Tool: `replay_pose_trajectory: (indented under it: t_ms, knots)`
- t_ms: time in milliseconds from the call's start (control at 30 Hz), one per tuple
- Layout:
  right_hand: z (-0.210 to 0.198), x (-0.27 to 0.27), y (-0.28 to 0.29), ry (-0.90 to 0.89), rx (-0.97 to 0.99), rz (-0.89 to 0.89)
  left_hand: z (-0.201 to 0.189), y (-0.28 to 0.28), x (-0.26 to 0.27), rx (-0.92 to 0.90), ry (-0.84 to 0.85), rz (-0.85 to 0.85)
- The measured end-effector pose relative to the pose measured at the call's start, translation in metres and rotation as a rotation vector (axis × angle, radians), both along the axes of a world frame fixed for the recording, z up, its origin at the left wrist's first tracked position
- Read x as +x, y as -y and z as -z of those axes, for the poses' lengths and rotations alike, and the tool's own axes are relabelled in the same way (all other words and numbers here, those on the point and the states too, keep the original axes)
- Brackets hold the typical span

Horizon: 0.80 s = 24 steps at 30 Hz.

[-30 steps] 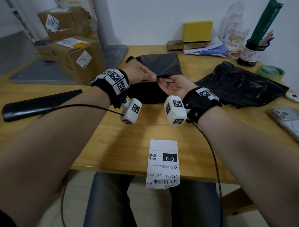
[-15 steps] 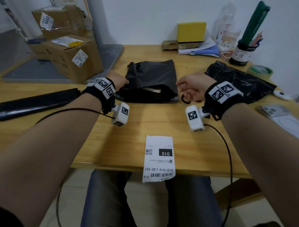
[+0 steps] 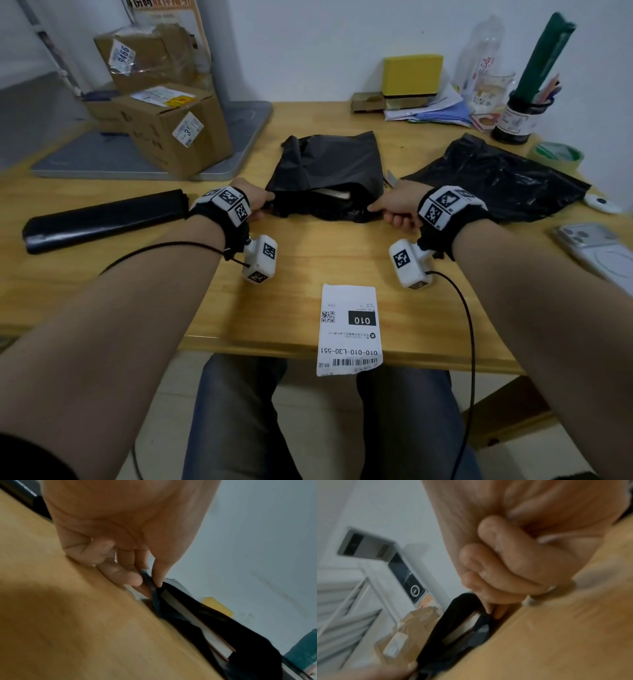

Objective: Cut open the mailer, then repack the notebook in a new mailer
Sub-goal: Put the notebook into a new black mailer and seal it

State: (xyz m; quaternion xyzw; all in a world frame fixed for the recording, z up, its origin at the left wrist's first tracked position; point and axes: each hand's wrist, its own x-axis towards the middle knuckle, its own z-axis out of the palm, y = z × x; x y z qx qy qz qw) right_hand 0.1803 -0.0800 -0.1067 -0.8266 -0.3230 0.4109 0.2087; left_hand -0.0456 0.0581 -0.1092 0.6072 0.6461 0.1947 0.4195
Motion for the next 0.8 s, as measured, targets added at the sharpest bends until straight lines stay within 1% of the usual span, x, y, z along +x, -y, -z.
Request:
replay_pose_trajectory:
  t_ms: [67,133,200,267,333,500,633,733,800]
  knots:
    - [0.000,0.004,0.000,-0.209,0.045,0.074,-0.003,0.001,0.001,-0.033,0.096,-0.024]
    - [-0.005,0.007,0.001,-0.396,0.134,0.134,-0.010,0.003,0.000,-0.129,0.217,-0.019]
    - [-0.014,0.009,0.000,-0.472,0.229,0.171,-0.017,0.004,-0.001,-0.201,0.308,-0.004]
    - [-0.027,0.009,-0.002,-0.478,0.317,0.198,-0.028,0.003,0.003,-0.213,0.379,0.002]
    - [-0.042,0.010,-0.007,-0.502,0.406,0.225,-0.043,0.001,0.011,-0.169,0.491,-0.020]
    - [-0.085,0.015,-0.023,-0.638,0.651,0.303,-0.085,-0.007,0.032,-0.058,0.803,-0.073]
    - [-0.120,0.021,-0.034,-0.791,0.856,0.347,-0.122,-0.016,0.048,0.032,0.998,-0.103]
    - [-0.147,0.030,-0.040,-0.897,1.030,0.325,-0.154,-0.019,0.055,0.132,1.146,-0.117]
    - [-0.163,0.035,-0.042,-0.896,1.132,0.288,-0.170,-0.024,0.058,0.188,1.212,-0.113]
